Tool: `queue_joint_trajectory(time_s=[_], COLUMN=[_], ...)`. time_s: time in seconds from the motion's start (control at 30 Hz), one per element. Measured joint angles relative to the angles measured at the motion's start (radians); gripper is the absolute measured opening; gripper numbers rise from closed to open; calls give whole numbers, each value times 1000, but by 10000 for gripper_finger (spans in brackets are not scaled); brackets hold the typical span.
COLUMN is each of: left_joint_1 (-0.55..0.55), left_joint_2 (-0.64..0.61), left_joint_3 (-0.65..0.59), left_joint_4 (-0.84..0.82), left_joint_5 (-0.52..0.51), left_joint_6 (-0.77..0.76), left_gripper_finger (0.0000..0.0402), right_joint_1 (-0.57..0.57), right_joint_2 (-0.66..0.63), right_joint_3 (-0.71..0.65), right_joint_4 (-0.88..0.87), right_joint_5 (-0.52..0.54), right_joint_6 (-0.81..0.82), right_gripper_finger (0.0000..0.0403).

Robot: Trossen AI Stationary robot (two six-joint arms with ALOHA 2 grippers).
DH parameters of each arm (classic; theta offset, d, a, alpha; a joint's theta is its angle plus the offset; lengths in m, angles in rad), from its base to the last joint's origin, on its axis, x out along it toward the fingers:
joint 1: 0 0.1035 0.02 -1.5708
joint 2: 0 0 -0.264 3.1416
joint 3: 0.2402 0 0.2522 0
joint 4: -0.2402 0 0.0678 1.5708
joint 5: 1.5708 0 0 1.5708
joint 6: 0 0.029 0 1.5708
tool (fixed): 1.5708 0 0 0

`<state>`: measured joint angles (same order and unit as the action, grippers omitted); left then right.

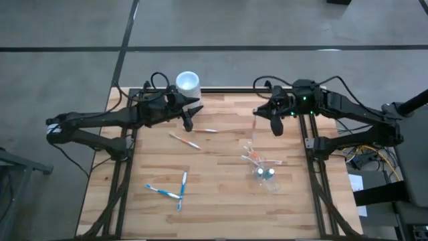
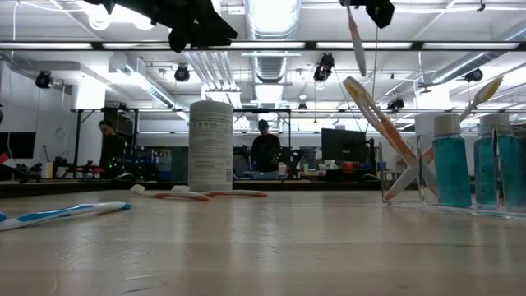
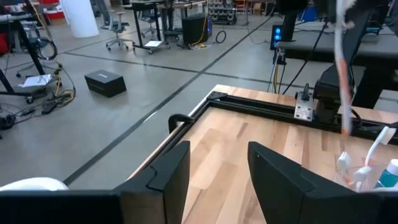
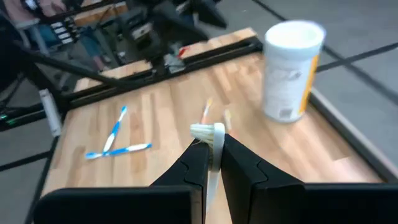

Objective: Pick & Place toothbrushing station
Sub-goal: Put the orange toothbrush into the top section of the transparent organizer

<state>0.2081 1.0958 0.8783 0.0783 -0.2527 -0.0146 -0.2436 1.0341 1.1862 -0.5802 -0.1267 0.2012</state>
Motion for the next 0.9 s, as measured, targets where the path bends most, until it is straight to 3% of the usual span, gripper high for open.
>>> queue_joint_trajectory(time_s=[0.17,0.33,0.5,0.9], left_joint_1=[0,0,0,0], left_joint_2=[0,0,0,0], left_joint_3=[0,0,0,0], left_joint_4=[-4,-6,-7,-6], left_joint_5=[0,-1,-8,-48], left_joint_6=[10,10,11,12], left_gripper_finger=[167,167,167,167], right_joint_1=[68,119,154,198], right_joint_2=[-39,-132,-243,-322], right_joint_3=[-99,-269,-431,-566], right_joint_4=[72,215,357,344], right_joint_5=[11,130,130,131], right_joint_6=[23,118,195,218], right_gripper_finger=[24,24,24,24])
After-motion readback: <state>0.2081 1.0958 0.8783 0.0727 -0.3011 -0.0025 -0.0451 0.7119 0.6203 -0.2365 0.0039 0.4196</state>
